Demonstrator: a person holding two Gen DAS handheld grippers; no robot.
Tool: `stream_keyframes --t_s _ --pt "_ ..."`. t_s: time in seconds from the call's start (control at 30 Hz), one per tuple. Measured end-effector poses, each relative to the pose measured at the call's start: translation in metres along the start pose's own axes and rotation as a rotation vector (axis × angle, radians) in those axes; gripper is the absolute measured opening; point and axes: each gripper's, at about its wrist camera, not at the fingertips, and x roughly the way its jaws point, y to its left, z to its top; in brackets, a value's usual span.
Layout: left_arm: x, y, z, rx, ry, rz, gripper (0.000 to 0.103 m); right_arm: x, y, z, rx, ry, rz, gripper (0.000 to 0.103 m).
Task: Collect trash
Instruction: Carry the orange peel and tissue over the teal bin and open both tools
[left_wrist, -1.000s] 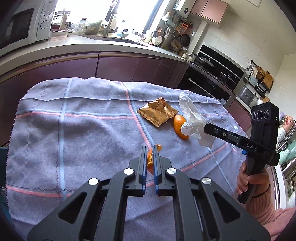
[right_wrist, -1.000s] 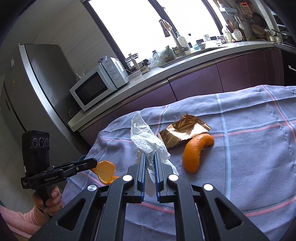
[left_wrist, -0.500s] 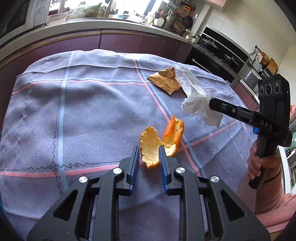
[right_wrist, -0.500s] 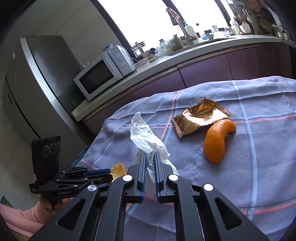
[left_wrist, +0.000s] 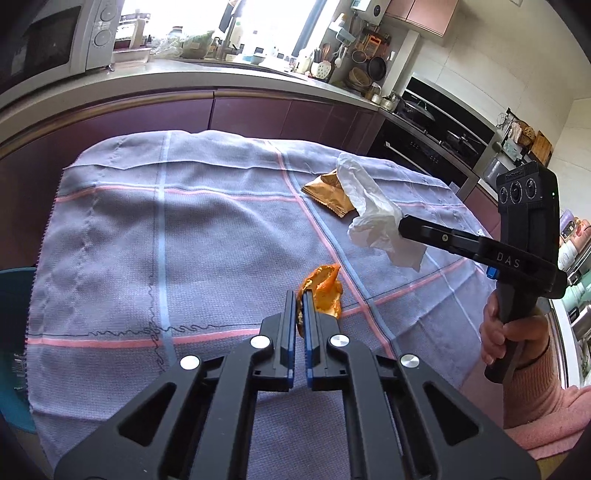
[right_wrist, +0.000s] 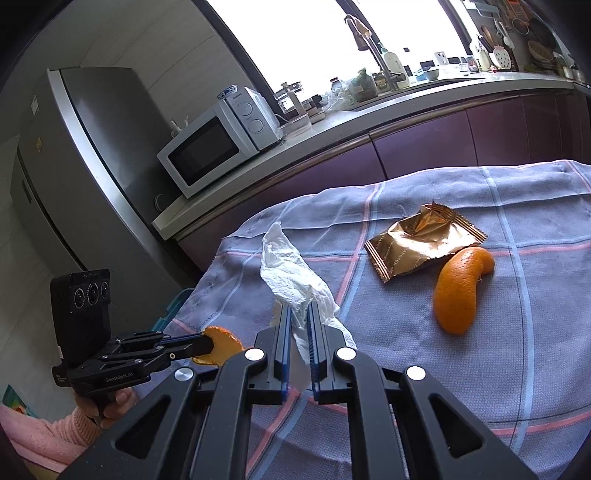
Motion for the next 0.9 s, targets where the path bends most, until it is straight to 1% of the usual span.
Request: stream_keyframes --t_s 0.2,0.33,0.6,0.73,0.9 --pt "-0.044 0.021 0.000 -0.029 -0.067 0.055 0.004 0.022 0.028 0.006 -0.043 0.034 0.070 0.008" --pt "-0.078 0.044 -0.002 -0.061 -0.119 0.116 0.004 0.042 0.054 0.013 -0.090 0.061 0.122 0.008" --pt "-0.143 0.103 -0.014 -0.169 -0.206 0.265 0.004 0.093 0.113 0.025 -0.178 0.130 0.231 0.008" --pt "-0.166 0.128 -0.022 -0.213 -0.230 0.337 0.004 0.121 0.145 0.029 -0.213 0.170 0.277 0.008" --pt "-0.182 0.161 -0.035 -0.272 -0.239 0.406 0.004 0.155 0.183 0.028 -0.264 0.230 0.309 0.008"
